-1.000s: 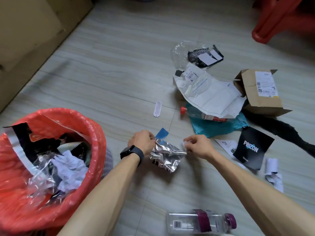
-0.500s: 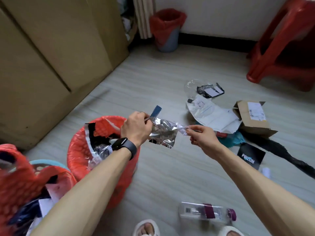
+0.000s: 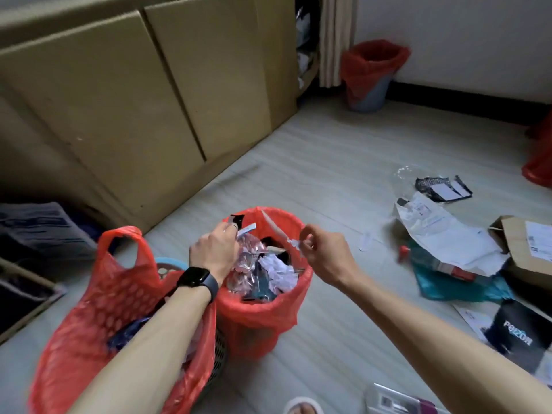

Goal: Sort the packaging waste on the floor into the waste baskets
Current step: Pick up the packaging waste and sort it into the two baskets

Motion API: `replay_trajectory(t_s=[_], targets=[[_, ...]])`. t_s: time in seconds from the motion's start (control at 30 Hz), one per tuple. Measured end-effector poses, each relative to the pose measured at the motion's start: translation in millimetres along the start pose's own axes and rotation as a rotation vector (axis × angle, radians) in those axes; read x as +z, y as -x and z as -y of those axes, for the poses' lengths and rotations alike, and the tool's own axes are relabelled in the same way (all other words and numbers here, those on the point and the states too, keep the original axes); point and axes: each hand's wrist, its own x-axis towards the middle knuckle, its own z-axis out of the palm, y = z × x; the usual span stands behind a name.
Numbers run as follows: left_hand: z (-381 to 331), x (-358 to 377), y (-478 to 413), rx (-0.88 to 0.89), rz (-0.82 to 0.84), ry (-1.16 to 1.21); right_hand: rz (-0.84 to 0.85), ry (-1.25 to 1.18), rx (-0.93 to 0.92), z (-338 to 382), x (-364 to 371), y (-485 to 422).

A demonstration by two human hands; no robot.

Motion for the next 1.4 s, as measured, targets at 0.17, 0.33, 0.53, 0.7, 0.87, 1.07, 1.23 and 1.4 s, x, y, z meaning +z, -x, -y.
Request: replay_trajectory(t_s=[0.17,0.33,0.53,0.7,0.87,1.07,1.23,1.4], targets=[[-3.4,50.0,9.0,0.141,0.222,-0.151,0.053,0.283,-0.146,-3.2,39.8,-14.8],[-11.7,76.1,14.4,0.125,0.422,-0.149,0.223,0.588,-0.188,-32.3,57.9,-14.6],[-6.5,103.9,13.3,0.190,0.600,-0.113,0.111,0.478,-0.216,-50.3,63.6,-9.1],[-6.0,119.9,9.3,0.228,0.797,-0.197,0.107,0.329,-0.043,-46.0,68.4,-2.9],[-13.5,124.0,5.3,0.180,0.943,-0.090,0.128,0.266,-0.013,-44.9,70.6,-1.2],[-9.6,75.5,-9.1,0.068,0.720,0.004,0.151,0.231,0.053,-42.7,63.0,2.0],[-15.5,28.1,-10.4,0.100,0.561,0.057,0.216,0.290,0.032,-25.8,33.9,7.5],[-66.1,-5.5,-10.6,0.201,0.446,0.165,0.282,0.403,0.007,-32.5,-21.2,24.7]])
